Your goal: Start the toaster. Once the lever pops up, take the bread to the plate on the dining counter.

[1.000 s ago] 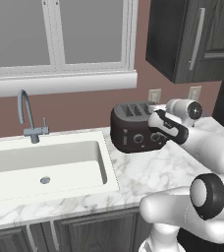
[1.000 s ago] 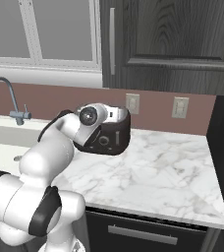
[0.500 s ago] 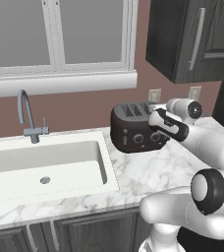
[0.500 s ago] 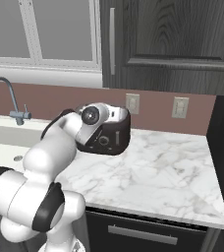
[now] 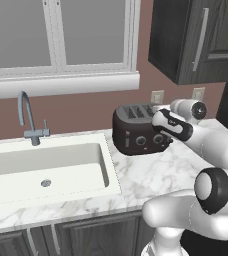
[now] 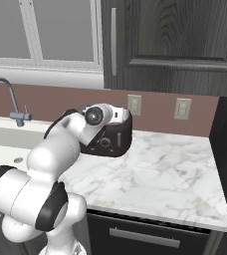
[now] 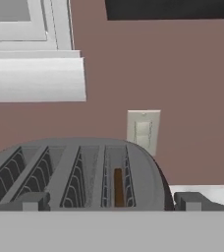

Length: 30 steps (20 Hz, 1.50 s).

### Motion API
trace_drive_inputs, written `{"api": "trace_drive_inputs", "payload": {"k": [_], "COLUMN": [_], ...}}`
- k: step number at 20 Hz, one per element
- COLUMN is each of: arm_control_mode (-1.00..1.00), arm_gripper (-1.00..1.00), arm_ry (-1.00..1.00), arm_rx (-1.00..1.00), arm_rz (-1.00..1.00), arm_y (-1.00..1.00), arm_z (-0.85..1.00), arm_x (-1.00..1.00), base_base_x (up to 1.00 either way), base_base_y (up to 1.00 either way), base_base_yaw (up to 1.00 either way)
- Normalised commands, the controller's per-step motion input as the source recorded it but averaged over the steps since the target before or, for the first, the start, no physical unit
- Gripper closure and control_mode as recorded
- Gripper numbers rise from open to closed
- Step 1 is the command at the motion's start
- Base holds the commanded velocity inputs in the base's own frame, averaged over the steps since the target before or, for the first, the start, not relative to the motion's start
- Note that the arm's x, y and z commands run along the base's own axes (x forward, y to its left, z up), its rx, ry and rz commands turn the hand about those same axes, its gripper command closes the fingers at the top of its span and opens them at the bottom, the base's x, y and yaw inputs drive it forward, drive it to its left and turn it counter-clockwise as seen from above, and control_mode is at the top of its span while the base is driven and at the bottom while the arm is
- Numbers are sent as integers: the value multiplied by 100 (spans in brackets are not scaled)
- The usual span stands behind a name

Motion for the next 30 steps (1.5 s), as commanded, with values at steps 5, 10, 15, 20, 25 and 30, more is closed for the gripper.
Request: {"api": "trace_drive_inputs", "payload": {"k": [5, 10, 15, 20, 25, 30], "arm_control_mode": [-100, -100, -100, -100, -100, -100], "arm_gripper": [-100, -100, -100, -100, -100, -100], "arm_ry": [0, 0, 0, 0, 0, 0], "arm_rx": [0, 0, 0, 0, 0, 0], "arm_rz": [0, 0, 0, 0, 0, 0], "arm_y": [-12, -3, 0, 0, 0, 0], "arm_z": [0, 0, -2, -3, -5, -4], "arm_x": [0, 0, 0, 0, 3, 5], "base_base_x": [0, 0, 0, 0, 0, 0], "base_base_y": [0, 0, 0, 0, 0, 0], "base_base_yaw": [0, 0, 0, 0, 0, 0]}}
